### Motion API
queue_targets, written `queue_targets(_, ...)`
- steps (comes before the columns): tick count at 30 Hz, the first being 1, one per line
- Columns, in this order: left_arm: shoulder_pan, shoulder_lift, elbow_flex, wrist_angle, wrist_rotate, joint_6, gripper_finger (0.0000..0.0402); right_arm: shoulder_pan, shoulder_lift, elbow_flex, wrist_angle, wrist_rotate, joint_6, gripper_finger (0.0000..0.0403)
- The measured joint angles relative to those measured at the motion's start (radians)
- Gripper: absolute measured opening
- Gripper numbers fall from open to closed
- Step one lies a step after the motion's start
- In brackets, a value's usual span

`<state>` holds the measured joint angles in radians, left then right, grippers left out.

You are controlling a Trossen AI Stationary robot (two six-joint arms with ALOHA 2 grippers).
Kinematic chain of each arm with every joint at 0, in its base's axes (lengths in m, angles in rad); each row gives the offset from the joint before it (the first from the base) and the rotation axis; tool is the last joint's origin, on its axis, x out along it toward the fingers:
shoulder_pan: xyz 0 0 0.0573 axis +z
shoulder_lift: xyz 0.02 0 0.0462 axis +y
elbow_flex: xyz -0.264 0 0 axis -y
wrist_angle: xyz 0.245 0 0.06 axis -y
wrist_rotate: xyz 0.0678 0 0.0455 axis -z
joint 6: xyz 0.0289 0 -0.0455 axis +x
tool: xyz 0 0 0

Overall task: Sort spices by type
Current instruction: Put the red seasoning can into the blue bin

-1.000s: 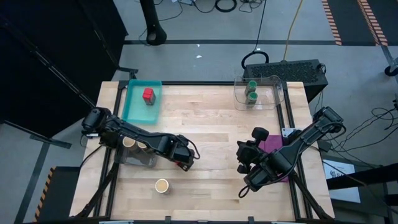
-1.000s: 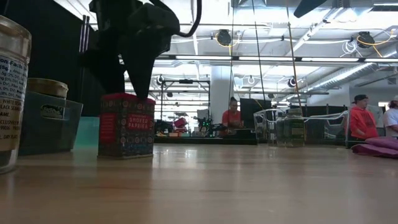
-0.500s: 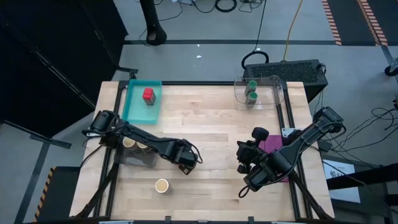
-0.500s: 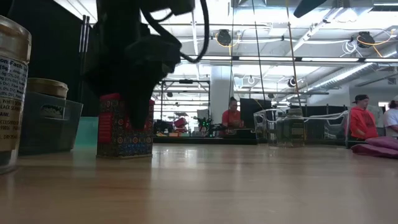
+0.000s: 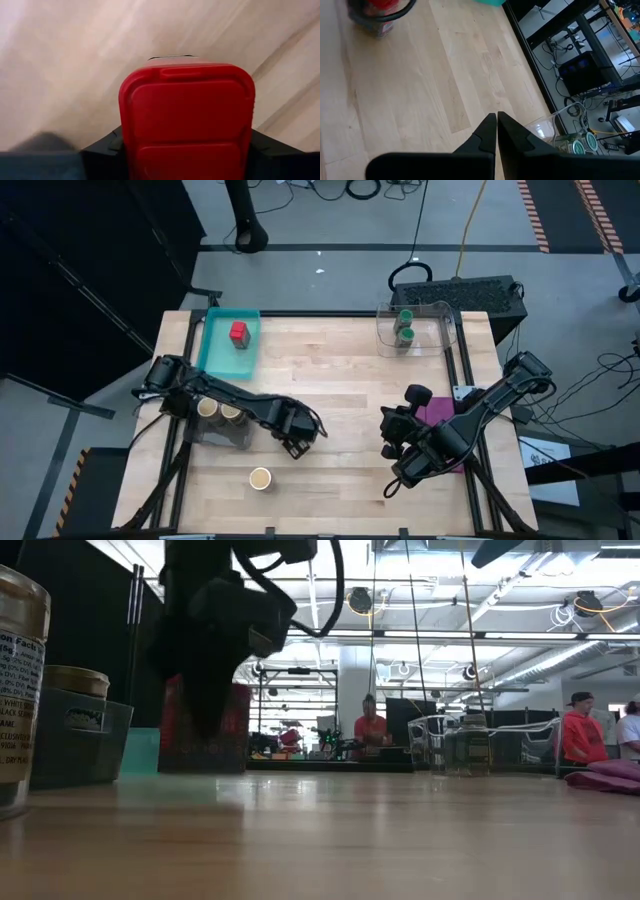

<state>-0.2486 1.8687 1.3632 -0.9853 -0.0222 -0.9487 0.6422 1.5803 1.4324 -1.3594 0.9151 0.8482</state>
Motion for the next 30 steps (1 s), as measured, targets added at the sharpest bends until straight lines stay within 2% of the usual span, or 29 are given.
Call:
queue_targets(3, 0.03, -0.016, 0.067, -0.077, -0.008, 0.066, 0.0204, 0.0, 0.0, 0.0, 0.004, 0.0, 0.0, 0.0)
queue_targets(6, 0.075, -0.052, 0.139, -0.209, -0.068, 0.134, 0.0204, 0.0, 0.0, 0.0, 0.006, 0.0, 0.001, 0.0)
queue_targets(9, 0.134, -0.12, 0.184, -0.319, -0.193, 0.177, 0.0204, -0.002, 0.001, 0.0, 0.017, 0.0, 0.0, 0.0)
queue_targets(13, 0.218, -0.261, 0.182, -0.393, -0.361, 0.191, 0.0204, -0.021, 0.001, 0.0, 0.026, -0.005, -0.004, 0.0)
queue_targets(22, 0.518, -0.512, 0.082, -0.463, -0.368, 0.205, 0.0204, -0.091, 0.001, 0.0, 0.071, -0.057, -0.03, 0.0)
queue_targets(30, 0.714, -0.589, -0.088, -0.415, -0.263, 0.261, 0.0204, -0.106, 0.001, 0.0, 0.129, -0.085, -0.093, 0.0)
